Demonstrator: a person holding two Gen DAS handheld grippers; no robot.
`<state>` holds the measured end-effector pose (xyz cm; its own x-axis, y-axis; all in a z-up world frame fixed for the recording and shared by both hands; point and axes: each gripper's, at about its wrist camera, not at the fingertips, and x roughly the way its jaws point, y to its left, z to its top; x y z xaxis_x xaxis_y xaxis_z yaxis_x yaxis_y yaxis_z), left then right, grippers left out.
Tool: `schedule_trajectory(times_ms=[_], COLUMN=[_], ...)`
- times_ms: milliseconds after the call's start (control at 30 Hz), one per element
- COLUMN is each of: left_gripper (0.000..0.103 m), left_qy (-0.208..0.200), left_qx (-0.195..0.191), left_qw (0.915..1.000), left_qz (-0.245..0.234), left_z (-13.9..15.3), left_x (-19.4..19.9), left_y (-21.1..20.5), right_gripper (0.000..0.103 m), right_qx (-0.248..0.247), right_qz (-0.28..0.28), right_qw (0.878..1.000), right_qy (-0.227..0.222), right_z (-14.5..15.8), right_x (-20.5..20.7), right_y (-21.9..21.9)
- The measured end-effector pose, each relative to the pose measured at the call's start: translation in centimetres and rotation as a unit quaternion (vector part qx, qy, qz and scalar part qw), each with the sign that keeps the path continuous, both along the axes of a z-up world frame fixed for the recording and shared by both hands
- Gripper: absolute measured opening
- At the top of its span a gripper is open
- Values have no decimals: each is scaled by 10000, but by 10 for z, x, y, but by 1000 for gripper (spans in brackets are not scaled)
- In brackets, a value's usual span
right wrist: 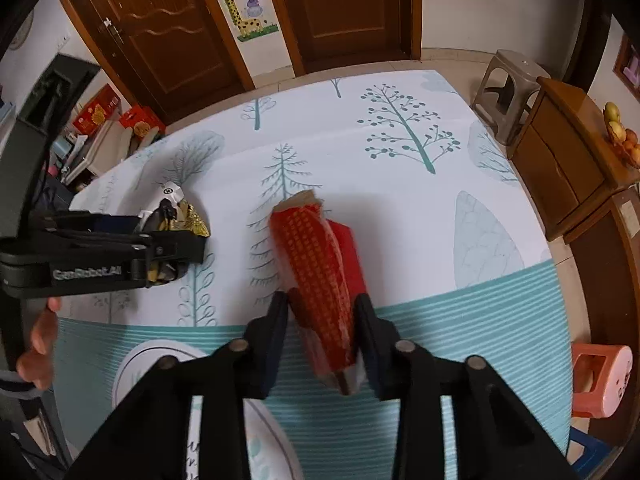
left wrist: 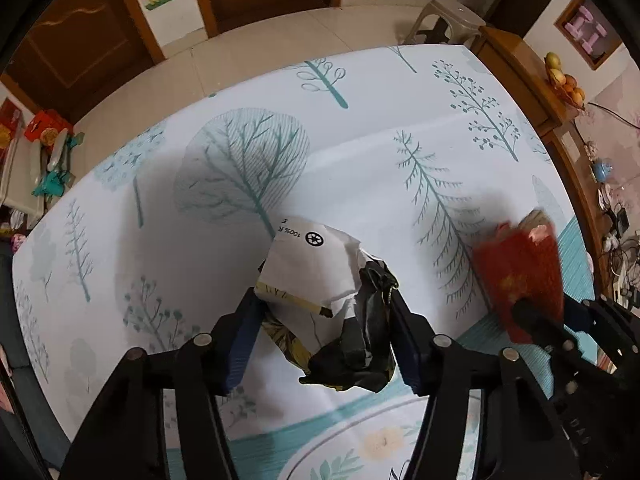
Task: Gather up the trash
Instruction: 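Grasp the red box with the right tool while the left tool grasps the black-gold wrapper, then carry the red box and black-gold wrapper to the black bin and open both tools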
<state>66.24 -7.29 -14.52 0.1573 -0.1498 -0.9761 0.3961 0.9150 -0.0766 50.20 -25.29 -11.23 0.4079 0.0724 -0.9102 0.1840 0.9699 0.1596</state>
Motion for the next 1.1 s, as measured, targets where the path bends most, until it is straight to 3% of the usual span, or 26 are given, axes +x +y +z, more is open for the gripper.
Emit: schedule_trajectory(times_ms=[33,267,500,800,933,1100], left_gripper=[57,57,57,57,57,57], left_qy=[-29,-357,-665,-1190,-1384,-1403], left_qx=[-18,-99,-197,-349,-359,-394], left_qw=[10000,9993,9975,9919,9880,9851], left_qz=[10,-69,-159,279,590,910], left_z=[3,46,104,179,195,194], left_x=[-4,-55,-133,-272,-344,-426], left_y=[2,12,23,32,30,29], right_gripper=[15,14,14,14,14,14], right_qx=[81,198,302,276,175,-35], right_qz=[-10,66,306,1102,1480,1862], right_qw=[10000,9997,9976,9886,9824,9764], right_qy=[-23,-144,-536,-990,-1123,-1092], right_z=[2,20,66,127,146,152], right_x=[-3,-31,-81,-186,-244,-312], right_y=[1,16,34,61,66,66])
